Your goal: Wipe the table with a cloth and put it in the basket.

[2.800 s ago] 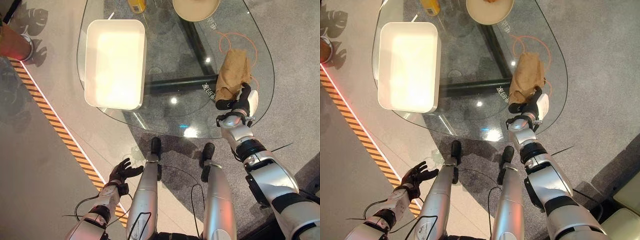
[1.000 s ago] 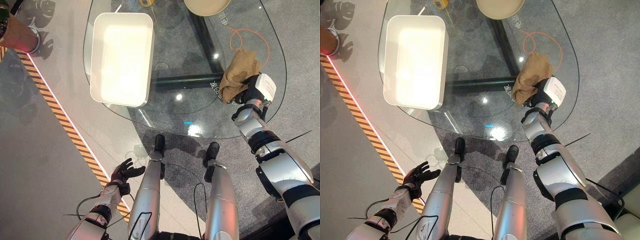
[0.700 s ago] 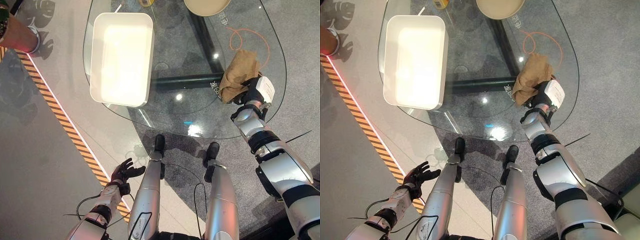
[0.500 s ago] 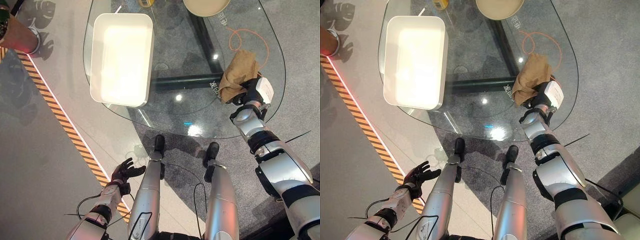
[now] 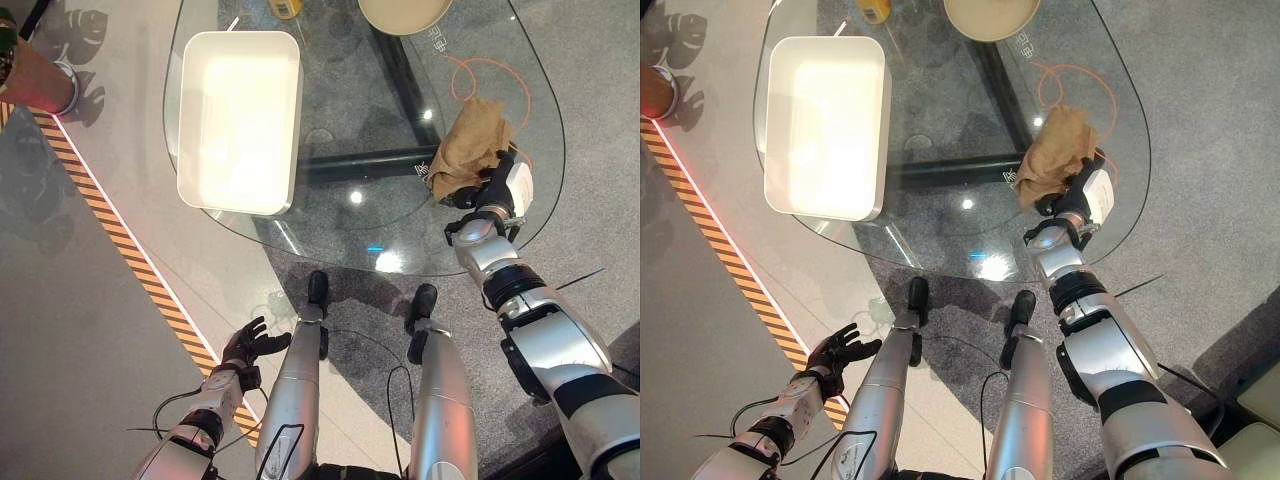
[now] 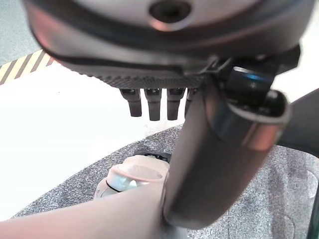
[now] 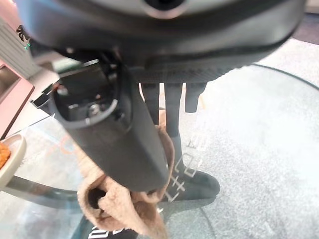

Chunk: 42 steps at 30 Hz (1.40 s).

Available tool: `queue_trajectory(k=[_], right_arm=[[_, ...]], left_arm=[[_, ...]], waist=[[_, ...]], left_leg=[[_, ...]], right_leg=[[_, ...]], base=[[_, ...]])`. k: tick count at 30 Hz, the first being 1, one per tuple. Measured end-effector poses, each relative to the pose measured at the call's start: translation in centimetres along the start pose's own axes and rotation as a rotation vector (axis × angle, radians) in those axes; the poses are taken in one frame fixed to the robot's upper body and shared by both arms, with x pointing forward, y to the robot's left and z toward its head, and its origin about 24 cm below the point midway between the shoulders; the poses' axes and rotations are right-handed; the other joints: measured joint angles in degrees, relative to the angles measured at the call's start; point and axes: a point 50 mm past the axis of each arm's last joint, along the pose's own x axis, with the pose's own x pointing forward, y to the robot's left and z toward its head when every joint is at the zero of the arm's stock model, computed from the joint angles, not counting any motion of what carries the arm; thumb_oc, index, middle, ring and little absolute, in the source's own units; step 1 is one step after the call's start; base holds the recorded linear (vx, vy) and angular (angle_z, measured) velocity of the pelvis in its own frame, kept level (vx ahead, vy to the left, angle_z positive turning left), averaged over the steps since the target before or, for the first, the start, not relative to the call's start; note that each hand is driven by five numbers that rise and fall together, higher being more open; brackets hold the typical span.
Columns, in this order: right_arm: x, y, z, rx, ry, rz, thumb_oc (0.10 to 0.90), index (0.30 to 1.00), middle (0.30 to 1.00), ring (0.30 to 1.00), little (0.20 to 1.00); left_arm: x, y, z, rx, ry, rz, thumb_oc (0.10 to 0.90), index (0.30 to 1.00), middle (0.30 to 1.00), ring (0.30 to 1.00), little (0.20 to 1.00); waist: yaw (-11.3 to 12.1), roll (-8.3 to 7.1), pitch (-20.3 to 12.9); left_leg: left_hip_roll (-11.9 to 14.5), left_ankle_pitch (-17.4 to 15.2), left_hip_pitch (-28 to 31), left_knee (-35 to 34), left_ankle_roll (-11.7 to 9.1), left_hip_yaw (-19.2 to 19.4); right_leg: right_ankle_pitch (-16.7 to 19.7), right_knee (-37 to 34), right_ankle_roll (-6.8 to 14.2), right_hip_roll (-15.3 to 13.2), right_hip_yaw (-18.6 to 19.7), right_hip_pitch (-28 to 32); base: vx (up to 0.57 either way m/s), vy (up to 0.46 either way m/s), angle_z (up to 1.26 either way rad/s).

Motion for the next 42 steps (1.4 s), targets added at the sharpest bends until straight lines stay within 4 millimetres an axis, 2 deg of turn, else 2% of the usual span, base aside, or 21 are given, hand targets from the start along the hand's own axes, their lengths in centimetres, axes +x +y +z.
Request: queue_trajectory(k=[5,15,42], right_arm=[[-1.6,1.4,1.0,0.054,-0.043,-0.014,0.8,0.9,0.9,0.9,0.9],[-2.7,1.9,2.7,0.124,-0.098,-0.076,0.8,0.9,0.9,0.9,0.9],[-3.8,3.1,1.9,0.132,-0.083,-0.017,0.8,0.9,0.9,0.9,0.9]], left_arm=[[0.0,-0.1,0.0,-0.003,-0.001,-0.002,0.8,0.9,0.9,0.9,0.9],[0.0,-0.1,0.0,-0.004,-0.004,-0.008,0.8,0.9,0.9,0.9,0.9],[0.0,-0.2,-0.1,-0.004,0.0,-0.018,0.8,0.9,0.9,0.9,0.9]], waist=[[0.04,0.04,0.02],[0.13,0.04,0.02],[0.04,0.04,0.02]], left_leg=[[0.0,0.26,0.05,-0.81,0.06,0.21],[-0.04,0.31,-0.04,-0.87,-0.02,0.38],[-0.05,0.33,0.31,-0.86,-0.01,0.49]], right_leg=[[0.25,-0.77,0.09,0.04,0.06,-0.02],[0.28,-0.8,0.16,0.01,0.13,-0.02],[0.29,-0.73,0.15,-0.02,0.28,0.09]], base=[[0.0,0.0,0.0],[0.0,0.0,0.0],[0.0,0.0,0.0]])
